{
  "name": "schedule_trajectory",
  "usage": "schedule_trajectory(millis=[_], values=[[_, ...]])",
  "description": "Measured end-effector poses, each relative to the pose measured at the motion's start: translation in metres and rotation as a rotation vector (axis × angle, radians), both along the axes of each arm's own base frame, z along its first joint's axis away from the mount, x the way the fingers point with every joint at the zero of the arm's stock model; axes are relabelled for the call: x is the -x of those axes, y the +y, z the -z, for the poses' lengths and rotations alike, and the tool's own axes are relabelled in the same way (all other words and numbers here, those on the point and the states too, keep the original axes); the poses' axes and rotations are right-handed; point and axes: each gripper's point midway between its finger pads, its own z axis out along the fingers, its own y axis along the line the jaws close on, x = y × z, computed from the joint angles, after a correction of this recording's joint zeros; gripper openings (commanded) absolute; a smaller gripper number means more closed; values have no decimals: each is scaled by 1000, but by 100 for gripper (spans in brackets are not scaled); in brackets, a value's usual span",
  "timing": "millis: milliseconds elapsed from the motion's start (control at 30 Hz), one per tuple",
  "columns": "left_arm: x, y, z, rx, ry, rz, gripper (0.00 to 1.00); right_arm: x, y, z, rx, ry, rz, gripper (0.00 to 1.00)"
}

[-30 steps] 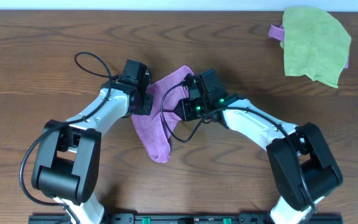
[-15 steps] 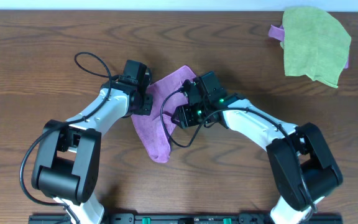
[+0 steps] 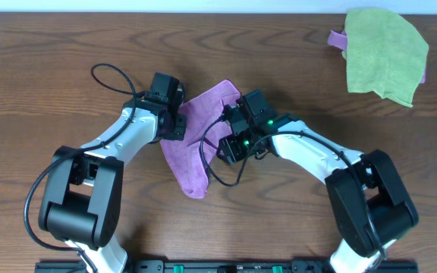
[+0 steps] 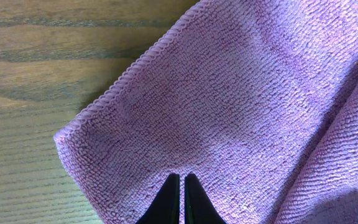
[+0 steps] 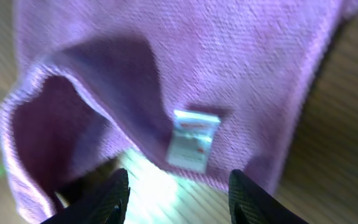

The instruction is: Fold the cloth

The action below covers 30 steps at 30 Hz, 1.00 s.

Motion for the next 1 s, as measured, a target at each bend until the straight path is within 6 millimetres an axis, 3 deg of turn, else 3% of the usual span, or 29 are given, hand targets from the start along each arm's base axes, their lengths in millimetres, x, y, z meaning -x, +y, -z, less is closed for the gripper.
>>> schedule_trajectory(millis=[67, 333, 433, 500, 533, 600, 1000], values=[[0, 0, 0, 0, 0, 0, 6, -5, -4, -3, 34, -22, -10, 60], [0, 0, 0, 0, -1, 0, 6, -44, 8, -45, 81, -192, -67, 63], [-2, -1, -1, 2, -8, 0, 6, -41, 15, -49, 91, -210, -100, 49], [-2, -1, -1, 3, -9, 0, 6, -33, 19, -47, 102, -199, -127, 14], [-2, -1, -1, 3, -10, 0, 6, -29, 21, -46, 103, -193, -140, 7], [-3, -1, -1, 4, -12, 0, 6, -24, 23, -45, 107, -184, -153, 2], [-3, -1, -1, 4, -15, 0, 6, -22, 24, -43, 116, -183, -158, 1]])
